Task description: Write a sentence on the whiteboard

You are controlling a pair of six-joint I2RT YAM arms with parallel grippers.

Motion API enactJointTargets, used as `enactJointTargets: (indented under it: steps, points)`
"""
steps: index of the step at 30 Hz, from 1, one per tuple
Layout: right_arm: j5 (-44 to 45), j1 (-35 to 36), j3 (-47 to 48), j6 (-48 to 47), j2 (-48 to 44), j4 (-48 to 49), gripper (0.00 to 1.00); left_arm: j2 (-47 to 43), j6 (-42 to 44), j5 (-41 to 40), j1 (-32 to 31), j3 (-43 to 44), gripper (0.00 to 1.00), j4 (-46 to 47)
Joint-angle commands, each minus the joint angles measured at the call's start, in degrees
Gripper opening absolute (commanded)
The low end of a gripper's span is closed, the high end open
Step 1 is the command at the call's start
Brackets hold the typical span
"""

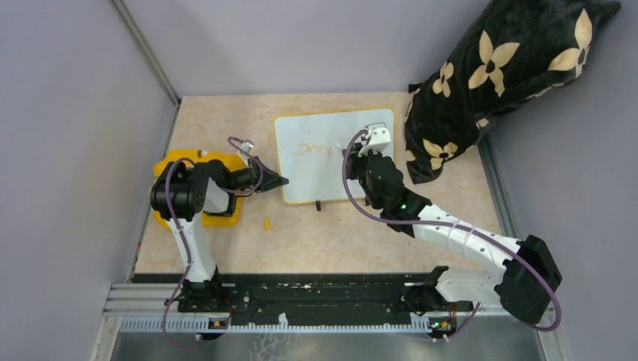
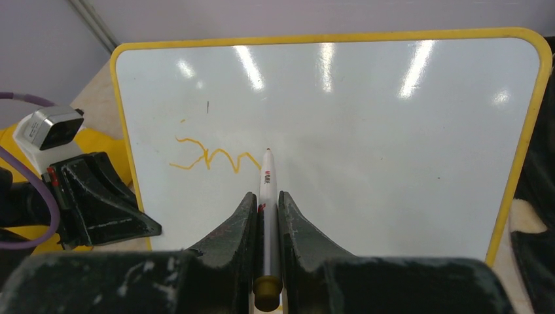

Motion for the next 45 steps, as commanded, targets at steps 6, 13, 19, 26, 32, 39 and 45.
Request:
enactJointTargets:
  steps: [6, 13, 19, 26, 32, 39, 45]
  points:
    - [-1.2, 0.6, 0.9, -0.2, 1.9, 5.7, 0.00, 1.6, 0.1, -0.4, -0.1, 0.7, 0.00, 11.9]
    - [0.2, 0.6, 1.4, 1.4, 3.9, 7.8, 0.00, 1.5, 0.1, -0.4, -0.1, 0.7, 0.00, 11.6]
    - [0.7, 0.4, 2.1, 1.3, 5.2, 8.7, 0.00, 1.5, 0.1, -0.4, -0.1, 0.8, 0.00, 11.6]
    - [0.6, -0.3, 3.1, 1.8, 6.7, 9.5, 0.00, 1.6, 0.1, -0.4, -0.1, 0.8, 0.00, 11.6]
    - [0.6, -0.9, 3.4, 2.1, 7.9, 9.7, 0.00, 1.5, 0.0, -0.4, -0.1, 0.8, 0.00, 11.6]
    - [1.1, -1.9, 3.1, 2.8, 8.4, 8.9, 0.00, 1.6, 0.1, -0.3, -0.1, 0.8, 0.00, 11.6]
    - [-0.3, -1.9, 2.0, 3.1, 6.8, 9.0, 0.00, 1.6, 0.1, -0.4, -0.1, 0.8, 0.00, 11.6]
